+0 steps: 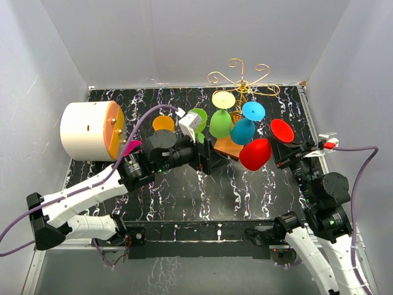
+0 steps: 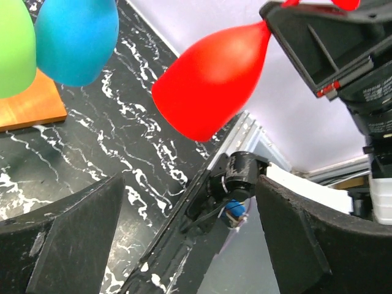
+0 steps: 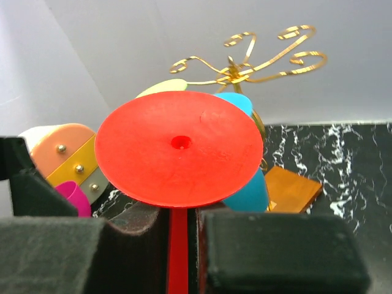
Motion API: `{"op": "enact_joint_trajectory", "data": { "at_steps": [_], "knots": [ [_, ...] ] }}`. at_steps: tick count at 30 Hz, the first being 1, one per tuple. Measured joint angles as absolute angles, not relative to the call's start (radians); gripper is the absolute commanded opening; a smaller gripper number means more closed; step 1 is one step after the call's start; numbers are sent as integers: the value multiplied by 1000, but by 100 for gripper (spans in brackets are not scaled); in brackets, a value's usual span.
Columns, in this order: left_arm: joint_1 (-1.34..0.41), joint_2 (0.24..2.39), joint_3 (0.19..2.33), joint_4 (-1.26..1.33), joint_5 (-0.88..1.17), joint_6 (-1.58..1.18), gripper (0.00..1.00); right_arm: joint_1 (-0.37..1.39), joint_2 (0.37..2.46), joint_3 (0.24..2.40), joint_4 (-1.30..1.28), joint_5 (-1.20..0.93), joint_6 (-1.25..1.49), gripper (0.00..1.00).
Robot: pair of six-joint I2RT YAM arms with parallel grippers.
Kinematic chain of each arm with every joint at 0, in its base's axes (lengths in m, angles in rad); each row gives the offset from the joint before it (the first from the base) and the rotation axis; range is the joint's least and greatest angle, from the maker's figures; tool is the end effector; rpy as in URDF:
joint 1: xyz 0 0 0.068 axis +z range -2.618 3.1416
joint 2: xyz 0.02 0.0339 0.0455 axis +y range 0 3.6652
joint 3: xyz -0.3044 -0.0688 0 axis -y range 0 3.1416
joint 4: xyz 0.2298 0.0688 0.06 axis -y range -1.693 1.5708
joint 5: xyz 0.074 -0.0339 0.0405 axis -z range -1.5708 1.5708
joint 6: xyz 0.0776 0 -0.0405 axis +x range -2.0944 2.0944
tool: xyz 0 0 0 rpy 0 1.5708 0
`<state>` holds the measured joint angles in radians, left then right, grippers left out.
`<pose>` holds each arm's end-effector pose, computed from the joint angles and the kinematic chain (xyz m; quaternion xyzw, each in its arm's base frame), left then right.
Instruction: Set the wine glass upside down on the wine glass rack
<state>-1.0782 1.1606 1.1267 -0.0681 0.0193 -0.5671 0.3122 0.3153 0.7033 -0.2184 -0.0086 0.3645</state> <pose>0.1316 -0.2484 0.4294 0.1939 0.7165 -0.4960 0.4506 0.0665 0.0221 0.3760 0.0136 0.6445 0.2564 0.7202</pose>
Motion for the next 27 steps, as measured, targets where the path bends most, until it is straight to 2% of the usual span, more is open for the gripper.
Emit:
{"op": "enact_joint_trajectory", "data": {
  "at_steps": [10,22,27],
  "knots": [
    [-744,1169,1089,93,402,-838,86,312,317,737,-204,-271,150,0],
    [-726,1216,1099,246,617,-1103,86,312,429,709,-142,-570,84,0],
    [-715,1298,1218,182,671,-1118,78,312,488,688,-49,-675,101,0]
  ]
}}
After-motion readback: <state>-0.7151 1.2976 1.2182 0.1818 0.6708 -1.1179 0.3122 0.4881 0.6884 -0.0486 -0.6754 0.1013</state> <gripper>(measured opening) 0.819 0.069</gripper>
